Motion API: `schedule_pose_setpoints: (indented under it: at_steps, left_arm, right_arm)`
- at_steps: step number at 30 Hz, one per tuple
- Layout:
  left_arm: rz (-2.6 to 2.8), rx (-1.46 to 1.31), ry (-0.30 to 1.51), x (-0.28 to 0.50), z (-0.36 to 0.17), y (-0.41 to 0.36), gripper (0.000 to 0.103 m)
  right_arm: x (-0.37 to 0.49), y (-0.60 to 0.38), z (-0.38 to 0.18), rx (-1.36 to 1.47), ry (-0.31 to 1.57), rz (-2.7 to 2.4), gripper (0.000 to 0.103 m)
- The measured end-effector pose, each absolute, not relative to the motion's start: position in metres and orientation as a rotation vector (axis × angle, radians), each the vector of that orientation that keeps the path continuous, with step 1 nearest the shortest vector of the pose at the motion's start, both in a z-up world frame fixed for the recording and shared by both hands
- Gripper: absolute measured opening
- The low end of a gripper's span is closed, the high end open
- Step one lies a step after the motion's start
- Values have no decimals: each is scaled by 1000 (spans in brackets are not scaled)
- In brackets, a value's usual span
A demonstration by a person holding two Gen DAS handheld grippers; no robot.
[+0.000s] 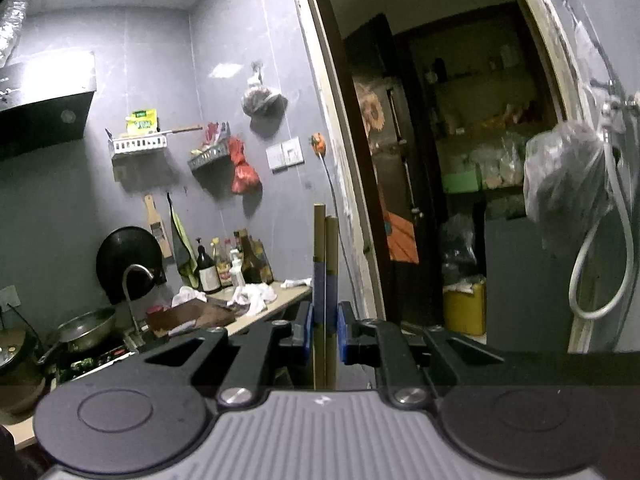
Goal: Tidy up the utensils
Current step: 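Lower the chopsticks into the white basket held by the left tool and open the right tool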
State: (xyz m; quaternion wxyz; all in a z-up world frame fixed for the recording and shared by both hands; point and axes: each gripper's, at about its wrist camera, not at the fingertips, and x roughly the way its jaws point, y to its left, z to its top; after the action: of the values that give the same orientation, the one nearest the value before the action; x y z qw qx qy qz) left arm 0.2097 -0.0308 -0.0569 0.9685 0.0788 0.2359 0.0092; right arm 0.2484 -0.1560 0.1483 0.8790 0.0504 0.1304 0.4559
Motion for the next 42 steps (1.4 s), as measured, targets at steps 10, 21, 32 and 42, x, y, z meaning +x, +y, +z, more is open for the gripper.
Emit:
schedule_pose_setpoints:
  at_steps: [10, 21, 32, 42]
  left_arm:
    - [19, 158, 477, 210, -57, -30, 87]
    - [21, 161, 474, 209, -56, -30, 87]
    - [22, 163, 470, 209, -57, -31, 87]
    - [22, 163, 470, 208, -57, -31, 87]
  right_arm:
    - [249, -150, 124, 84, 341, 948, 15]
    - [245, -141, 106, 41, 409, 949, 15]
    - [243, -140, 101, 34, 419, 941, 15]
    - [242, -140, 99, 25, 418, 941, 16]
